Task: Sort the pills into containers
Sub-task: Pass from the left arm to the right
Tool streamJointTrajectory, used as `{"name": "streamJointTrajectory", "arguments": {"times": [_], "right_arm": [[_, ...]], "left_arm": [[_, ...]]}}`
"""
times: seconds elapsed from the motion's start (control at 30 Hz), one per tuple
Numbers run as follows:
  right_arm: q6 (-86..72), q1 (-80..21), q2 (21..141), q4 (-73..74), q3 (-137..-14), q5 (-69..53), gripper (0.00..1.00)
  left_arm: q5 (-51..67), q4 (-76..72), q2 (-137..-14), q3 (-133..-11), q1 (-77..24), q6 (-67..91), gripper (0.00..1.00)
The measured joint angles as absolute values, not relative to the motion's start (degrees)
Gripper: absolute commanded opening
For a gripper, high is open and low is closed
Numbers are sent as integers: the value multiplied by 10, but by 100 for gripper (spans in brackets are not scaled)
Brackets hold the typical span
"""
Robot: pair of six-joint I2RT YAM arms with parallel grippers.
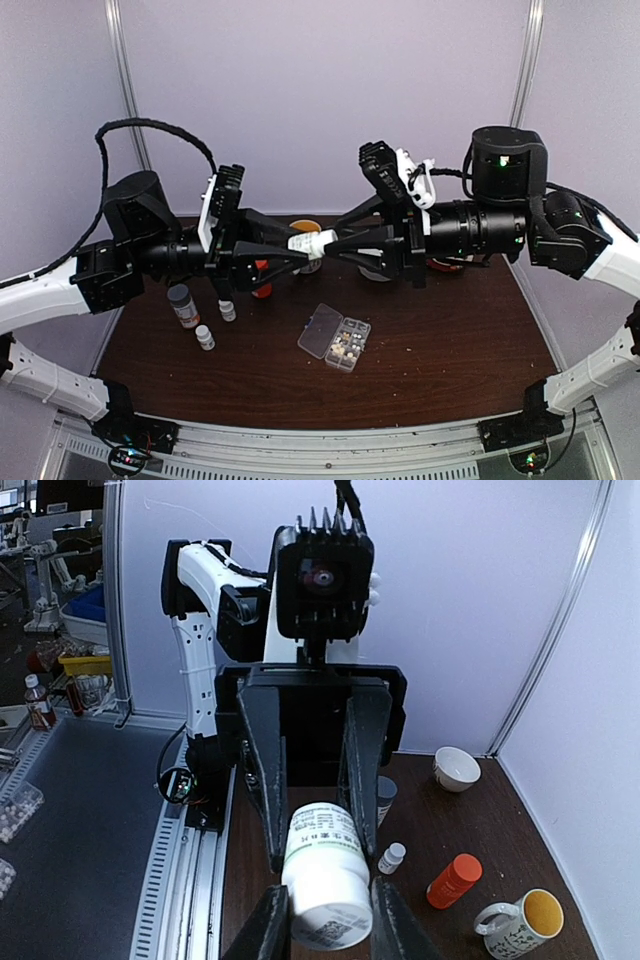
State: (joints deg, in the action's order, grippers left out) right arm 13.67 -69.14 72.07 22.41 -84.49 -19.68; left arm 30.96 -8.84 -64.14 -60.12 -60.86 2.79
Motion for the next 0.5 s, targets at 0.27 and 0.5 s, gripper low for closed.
{"name": "streamJointTrajectory", "arguments": {"times": [0.27,0.5], "right_arm": [[68,-691,728,223,-849,-205,46],[13,-692,732,216,-849,-223,72]], "left_arm": [[287,-67,-628,-600,-613,-25,0],[272,-62,-636,-601,-615,-55,0]]}}
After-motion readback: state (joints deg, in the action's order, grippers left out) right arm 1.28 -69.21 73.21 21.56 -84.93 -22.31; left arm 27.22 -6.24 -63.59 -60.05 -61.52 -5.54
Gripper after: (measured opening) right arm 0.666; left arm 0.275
